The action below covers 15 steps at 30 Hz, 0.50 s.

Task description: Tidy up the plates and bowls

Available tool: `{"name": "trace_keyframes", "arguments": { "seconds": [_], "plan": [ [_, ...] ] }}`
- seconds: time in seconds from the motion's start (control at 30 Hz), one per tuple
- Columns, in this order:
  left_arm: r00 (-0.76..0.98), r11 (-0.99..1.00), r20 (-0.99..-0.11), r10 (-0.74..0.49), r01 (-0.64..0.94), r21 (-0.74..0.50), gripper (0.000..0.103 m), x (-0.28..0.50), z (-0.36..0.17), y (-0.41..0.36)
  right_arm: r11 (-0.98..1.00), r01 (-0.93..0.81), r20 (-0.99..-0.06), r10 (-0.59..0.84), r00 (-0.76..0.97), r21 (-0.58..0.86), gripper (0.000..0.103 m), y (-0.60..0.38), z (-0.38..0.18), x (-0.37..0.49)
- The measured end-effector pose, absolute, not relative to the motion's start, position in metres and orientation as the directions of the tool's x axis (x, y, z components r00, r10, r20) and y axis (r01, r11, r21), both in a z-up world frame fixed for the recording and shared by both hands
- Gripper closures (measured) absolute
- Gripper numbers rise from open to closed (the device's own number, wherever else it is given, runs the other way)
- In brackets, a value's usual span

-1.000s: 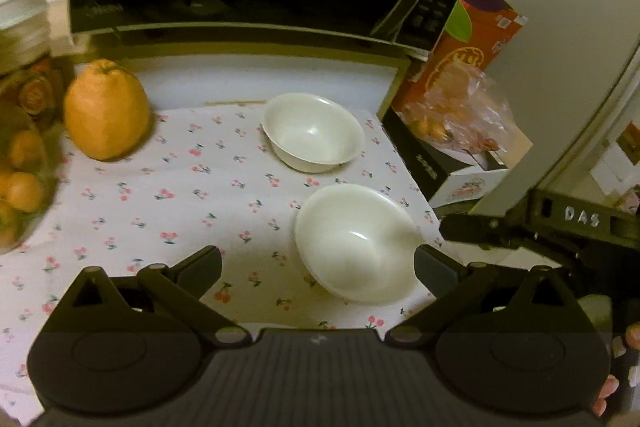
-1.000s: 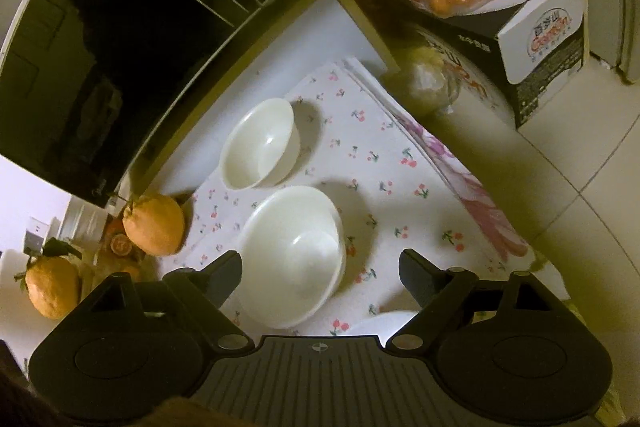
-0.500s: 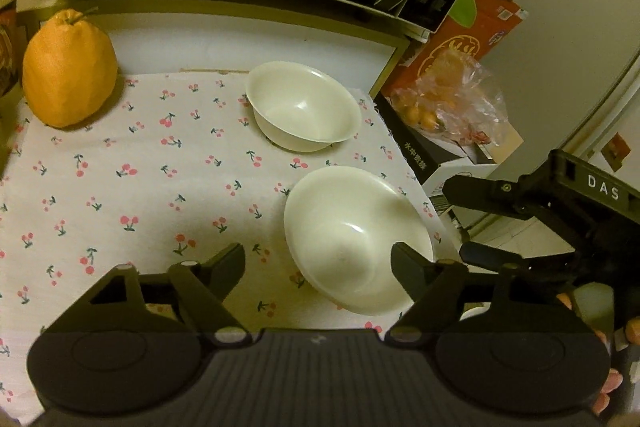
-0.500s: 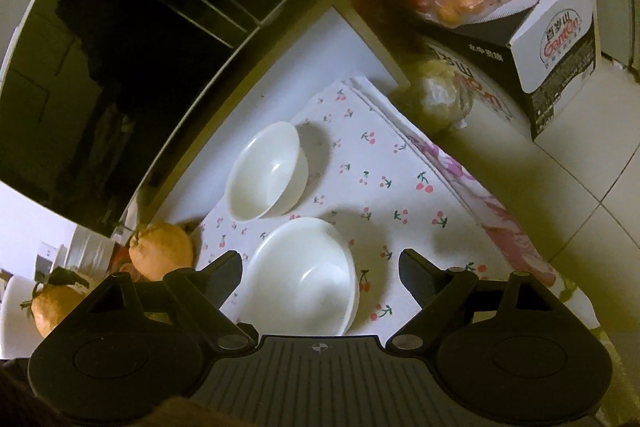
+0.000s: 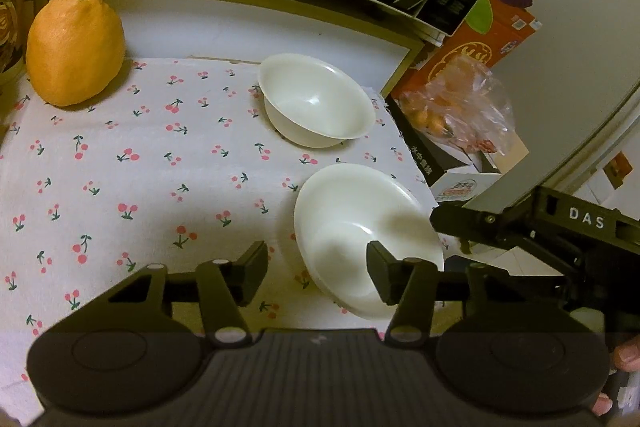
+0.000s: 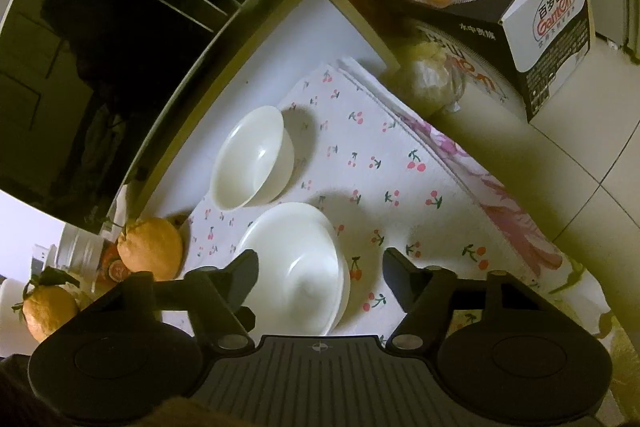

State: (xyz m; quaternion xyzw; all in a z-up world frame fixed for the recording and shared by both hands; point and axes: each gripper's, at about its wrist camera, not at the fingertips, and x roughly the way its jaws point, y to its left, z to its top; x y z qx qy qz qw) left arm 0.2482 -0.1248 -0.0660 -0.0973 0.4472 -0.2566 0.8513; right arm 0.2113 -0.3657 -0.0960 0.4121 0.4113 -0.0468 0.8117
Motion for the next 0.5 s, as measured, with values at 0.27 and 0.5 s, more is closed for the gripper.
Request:
{"name": "trace_keyframes", "arguments": {
  "seconds": [0.27,0.5],
  "plan": [
    [0.468,0.85,-0.713,-0.522,0.353,-0.392,0.071,0.2485,-0.0681,-0.1261,0.675,0.423,-0.721,0.238,0.65,0.604,0.07,-0.3622,-0.1003,0.2127],
    [0.471,0.857,-0.719,-0.51,0.346,-0.381,0.085,0.2491,-0.0698,-0.1255,0.686,0.426,-0.728,0.223,0.649,0.59,0.087,-0.3626,-0.1036,0.2112]
  ]
}}
